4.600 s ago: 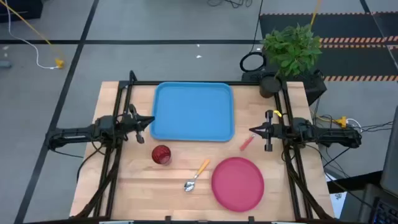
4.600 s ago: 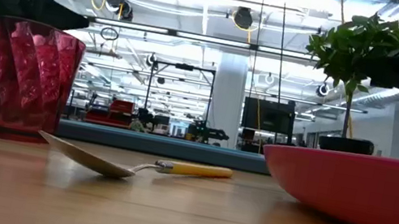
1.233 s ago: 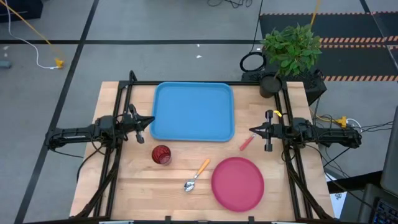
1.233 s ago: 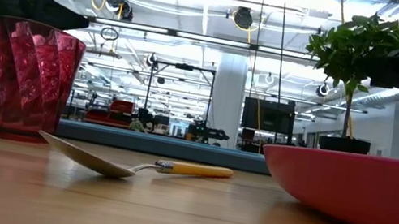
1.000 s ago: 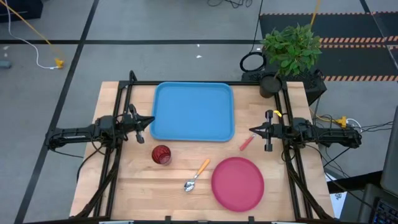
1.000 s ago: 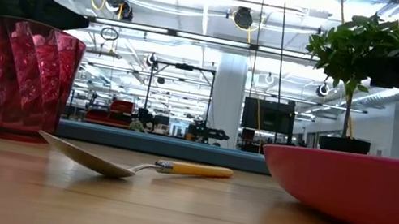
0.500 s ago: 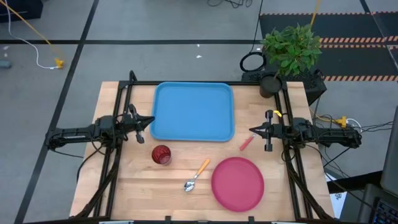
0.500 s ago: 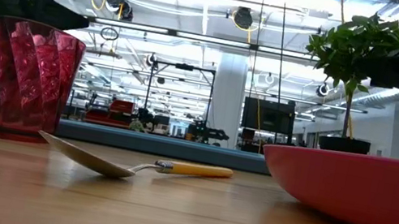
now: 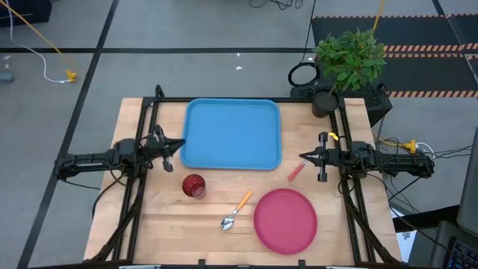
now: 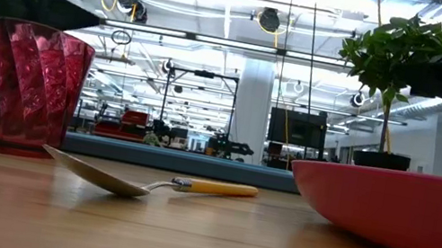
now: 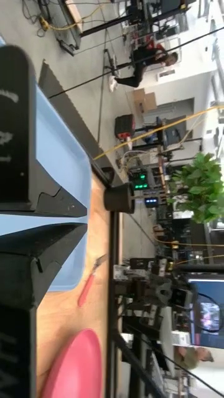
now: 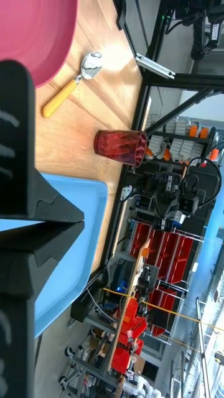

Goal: Pick and place plate/cup/fork/spoon on tray
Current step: Put the red cup on the blue tray

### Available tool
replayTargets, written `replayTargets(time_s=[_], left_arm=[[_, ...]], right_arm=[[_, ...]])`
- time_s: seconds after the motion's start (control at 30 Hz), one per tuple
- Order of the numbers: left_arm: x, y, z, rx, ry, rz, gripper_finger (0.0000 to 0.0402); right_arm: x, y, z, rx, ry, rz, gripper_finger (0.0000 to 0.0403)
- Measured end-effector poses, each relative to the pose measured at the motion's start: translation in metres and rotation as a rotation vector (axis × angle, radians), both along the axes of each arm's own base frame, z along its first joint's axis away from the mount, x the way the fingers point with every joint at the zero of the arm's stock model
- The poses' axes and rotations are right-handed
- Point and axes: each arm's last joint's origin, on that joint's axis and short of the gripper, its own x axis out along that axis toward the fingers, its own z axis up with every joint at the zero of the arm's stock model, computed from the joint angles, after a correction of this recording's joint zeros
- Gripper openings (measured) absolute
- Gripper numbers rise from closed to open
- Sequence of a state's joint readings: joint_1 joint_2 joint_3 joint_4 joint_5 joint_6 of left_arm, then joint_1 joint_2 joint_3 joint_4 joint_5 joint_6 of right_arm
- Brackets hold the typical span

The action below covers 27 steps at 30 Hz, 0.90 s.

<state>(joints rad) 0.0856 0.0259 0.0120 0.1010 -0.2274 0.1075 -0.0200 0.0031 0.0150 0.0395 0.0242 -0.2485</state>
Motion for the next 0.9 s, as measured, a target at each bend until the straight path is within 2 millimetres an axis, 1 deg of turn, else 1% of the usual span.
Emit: replayTargets(time_s=[0.13,0.3,0.4,0.5,0.63,0.7,0.9], left_arm=[[0.000,0.000,0.002,0.000,-0.018,0.000,0.0031],[0.000,-0.001,0.003,-0.059,-0.053,-0.040,0.0031],[-0.001,-0.003,0.009,-0.002,-0.101,-0.090,0.0031],[-0.002,-0.006,0.018,0.039,-0.181,-0.197,0.0030],[-0.006,-0.009,0.042,0.058,-0.223,-0.265,0.0020],[-0.008,-0.010,0.059,0.070,-0.228,-0.283,0.0007],[-0.007,-0.014,0.117,0.083,-0.165,-0.332,0.0004]], right_arm=[[0.000,0.000,0.000,0.000,0.000,0.000,0.0000],[0.000,0.000,0.000,0.000,0.000,0.000,0.0000],[0.000,0.000,0.000,0.001,0.000,0.000,0.0000],[0.000,0.000,0.000,0.000,0.000,0.000,0.0000],[0.000,0.000,0.001,-0.008,-0.006,-0.004,0.0000],[0.000,0.000,0.002,-0.008,-0.016,-0.005,0.0000],[0.000,0.000,0.007,-0.004,-0.070,-0.005,0.0000]])
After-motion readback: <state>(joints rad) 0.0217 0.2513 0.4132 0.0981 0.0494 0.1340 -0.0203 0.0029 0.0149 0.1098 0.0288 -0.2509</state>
